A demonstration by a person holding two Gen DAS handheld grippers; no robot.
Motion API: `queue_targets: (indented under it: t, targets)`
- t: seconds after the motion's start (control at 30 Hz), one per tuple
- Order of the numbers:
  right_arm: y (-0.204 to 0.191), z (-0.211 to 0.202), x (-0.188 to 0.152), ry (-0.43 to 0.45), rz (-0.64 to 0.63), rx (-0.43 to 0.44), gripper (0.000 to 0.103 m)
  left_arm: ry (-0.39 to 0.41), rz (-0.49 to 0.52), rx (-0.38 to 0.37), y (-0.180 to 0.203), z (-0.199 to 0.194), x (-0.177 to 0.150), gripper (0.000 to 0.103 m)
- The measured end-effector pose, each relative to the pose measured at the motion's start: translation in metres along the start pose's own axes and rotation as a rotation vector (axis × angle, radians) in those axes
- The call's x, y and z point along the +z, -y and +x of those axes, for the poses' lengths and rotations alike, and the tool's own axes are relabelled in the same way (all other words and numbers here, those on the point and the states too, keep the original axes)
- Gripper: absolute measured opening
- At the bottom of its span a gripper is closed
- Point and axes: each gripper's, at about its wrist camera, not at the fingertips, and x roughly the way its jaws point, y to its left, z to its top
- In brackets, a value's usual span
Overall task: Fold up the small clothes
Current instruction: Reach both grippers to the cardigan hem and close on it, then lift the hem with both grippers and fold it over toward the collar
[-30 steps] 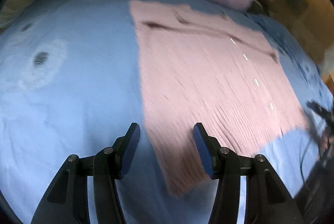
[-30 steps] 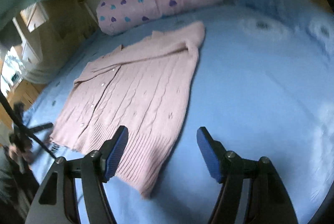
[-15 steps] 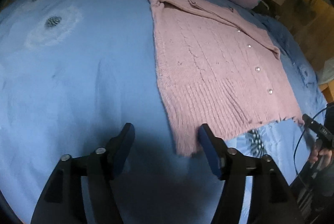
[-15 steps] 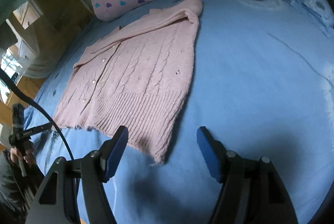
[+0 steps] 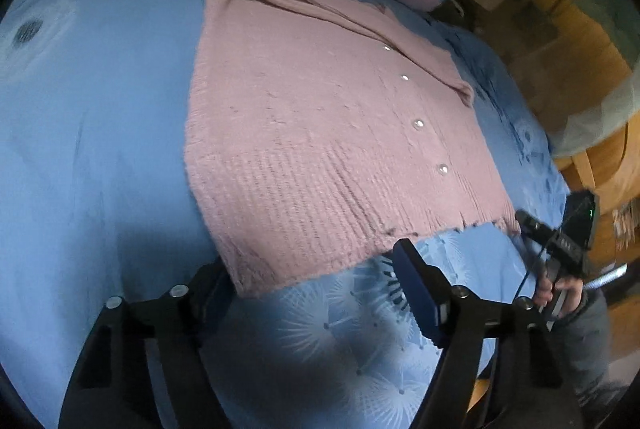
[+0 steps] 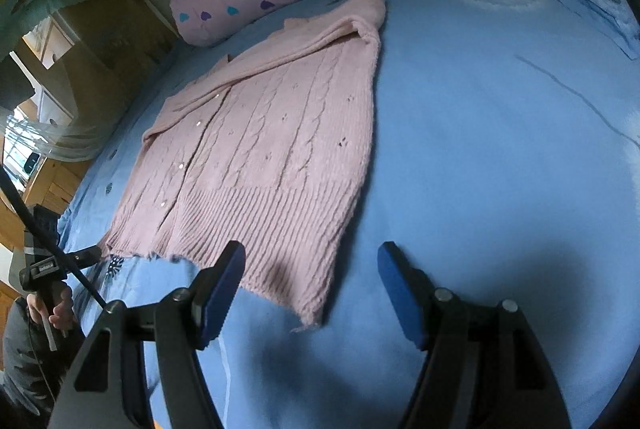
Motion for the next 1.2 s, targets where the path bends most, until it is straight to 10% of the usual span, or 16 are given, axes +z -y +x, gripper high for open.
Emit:
queue_targets:
  t: [0.57, 0.87, 1.2]
  targets:
    - [0.024, 0.001, 0.000, 0.027, 0.196, 0.198, 0.072, 0.088, -0.180, -0.037, -0.025, -0.004, -0.001, 0.055]
    - [0.010, 0.014, -0.002, -0.022, 0.181, 0.251, 0.072, 0.085, -0.228, 0.006, -0.035, -0.006, -0.003, 0.023]
    - [0.027, 0.022, -0.004, -0.027, 0.269, 0.180, 0.008, 0.089, -0.201, 0.054, -0.033, -0.009, -0.004, 0.005]
